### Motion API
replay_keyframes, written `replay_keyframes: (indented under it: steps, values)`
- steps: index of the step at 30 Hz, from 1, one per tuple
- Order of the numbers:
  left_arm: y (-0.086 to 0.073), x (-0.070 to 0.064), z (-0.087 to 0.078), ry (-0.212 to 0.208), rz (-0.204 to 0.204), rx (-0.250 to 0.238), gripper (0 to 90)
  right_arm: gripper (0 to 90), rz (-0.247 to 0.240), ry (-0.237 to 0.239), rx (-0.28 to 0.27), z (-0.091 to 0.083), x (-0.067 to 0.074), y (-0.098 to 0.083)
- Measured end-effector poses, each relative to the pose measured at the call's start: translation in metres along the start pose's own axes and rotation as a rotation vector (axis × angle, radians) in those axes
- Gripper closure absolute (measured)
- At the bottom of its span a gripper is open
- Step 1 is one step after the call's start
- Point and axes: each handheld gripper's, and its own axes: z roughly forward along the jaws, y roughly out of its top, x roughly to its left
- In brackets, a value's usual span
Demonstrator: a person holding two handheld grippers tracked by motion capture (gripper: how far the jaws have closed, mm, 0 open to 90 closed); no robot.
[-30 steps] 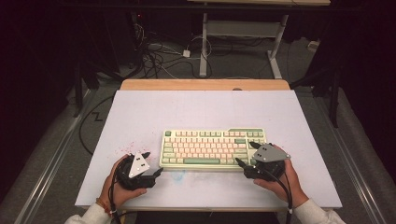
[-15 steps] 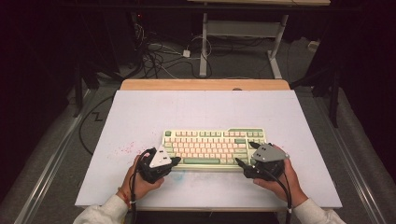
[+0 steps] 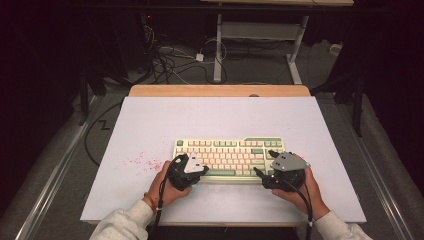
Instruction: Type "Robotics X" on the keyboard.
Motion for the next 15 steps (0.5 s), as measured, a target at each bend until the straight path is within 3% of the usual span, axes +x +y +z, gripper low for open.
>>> replay_keyframes:
  steps: [2, 4, 5, 7, 11, 15]
  values:
    - [0.002, -0.001, 0.001, -0.034, 0.016, 0.016, 87.3, 28.2, -0.001, -0.002, 0.003, 0.0, -0.001, 0.0]
    - [0.004, -0.004, 0.0, -0.014, 0.034, 0.017, 84.3, 30.3, 0.001, 0.0, 0.006, 0.0, -0.002, -0.001]
    - [0.003, -0.004, -0.001, -0.011, 0.034, 0.011, 76.6, 33.9, 0.008, 0.001, 0.01, 0.0, -0.003, -0.001]
    - [0.003, -0.005, -0.003, -0.002, 0.03, -0.005, 75.8, 39.6, 0.014, -0.001, 0.007, -0.001, -0.005, -0.002]
    - [0.0, 0.0, -0.009, 0.022, -0.006, -0.042, 62.9, 59.5, 0.036, 0.017, 0.006, -0.004, -0.011, -0.002]
    - [-0.003, 0.003, -0.014, 0.043, -0.01, -0.069, 50.8, 74.8, 0.053, 0.062, 0.028, -0.001, -0.015, -0.001]
